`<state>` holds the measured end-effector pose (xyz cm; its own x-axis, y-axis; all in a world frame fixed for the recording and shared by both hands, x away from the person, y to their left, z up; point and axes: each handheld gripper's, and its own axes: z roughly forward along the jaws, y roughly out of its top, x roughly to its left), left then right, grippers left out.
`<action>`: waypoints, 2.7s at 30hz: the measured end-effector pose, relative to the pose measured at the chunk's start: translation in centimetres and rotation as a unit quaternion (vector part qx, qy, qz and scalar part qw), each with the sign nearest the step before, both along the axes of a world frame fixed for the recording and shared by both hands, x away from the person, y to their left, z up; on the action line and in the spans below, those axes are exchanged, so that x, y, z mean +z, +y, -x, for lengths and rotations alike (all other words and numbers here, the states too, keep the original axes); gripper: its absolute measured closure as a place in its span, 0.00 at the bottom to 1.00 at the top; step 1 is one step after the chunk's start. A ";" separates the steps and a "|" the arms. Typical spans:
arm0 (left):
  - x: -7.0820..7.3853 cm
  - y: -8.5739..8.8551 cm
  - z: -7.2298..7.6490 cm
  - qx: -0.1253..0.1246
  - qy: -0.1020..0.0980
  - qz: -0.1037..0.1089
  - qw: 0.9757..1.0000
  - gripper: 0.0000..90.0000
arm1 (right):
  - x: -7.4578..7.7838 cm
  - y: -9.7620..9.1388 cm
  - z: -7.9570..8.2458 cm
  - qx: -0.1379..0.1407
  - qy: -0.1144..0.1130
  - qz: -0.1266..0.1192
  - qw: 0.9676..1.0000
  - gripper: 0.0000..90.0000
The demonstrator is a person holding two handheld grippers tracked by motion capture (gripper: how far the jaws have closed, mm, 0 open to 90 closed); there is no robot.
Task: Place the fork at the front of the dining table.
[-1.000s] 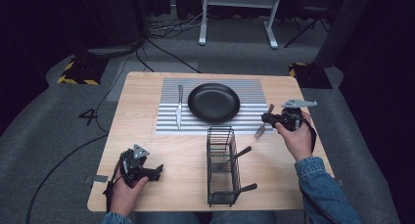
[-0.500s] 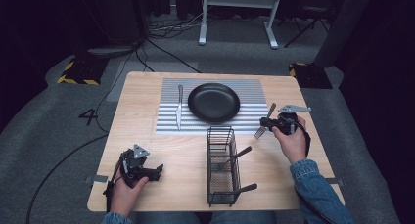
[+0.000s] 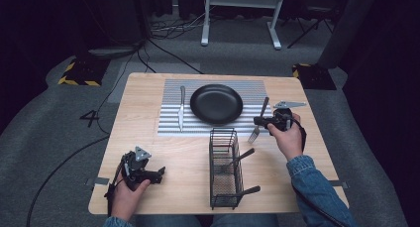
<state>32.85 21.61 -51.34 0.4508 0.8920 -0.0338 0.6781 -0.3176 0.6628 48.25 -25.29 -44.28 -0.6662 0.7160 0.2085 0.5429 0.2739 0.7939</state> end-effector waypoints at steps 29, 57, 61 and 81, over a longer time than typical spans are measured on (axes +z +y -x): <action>0.0 0.0 0.0 0.000 0.000 0.000 1.000 0.01 | -3.5 -2.8 -2.6 -0.040 0.035 -0.024 0.998 0.82; 0.0 0.0 0.0 0.000 0.000 0.000 1.000 0.00 | -2.7 -4.4 -1.5 -0.069 0.014 -0.002 0.998 0.68; 0.0 0.0 0.0 0.000 0.000 0.000 1.000 0.00 | -1.9 -4.5 0.5 -0.060 0.004 0.008 0.998 0.64; 0.0 0.0 0.0 0.000 0.001 0.001 1.000 0.00 | -2.7 -3.9 10.1 -0.038 0.020 0.057 0.997 0.50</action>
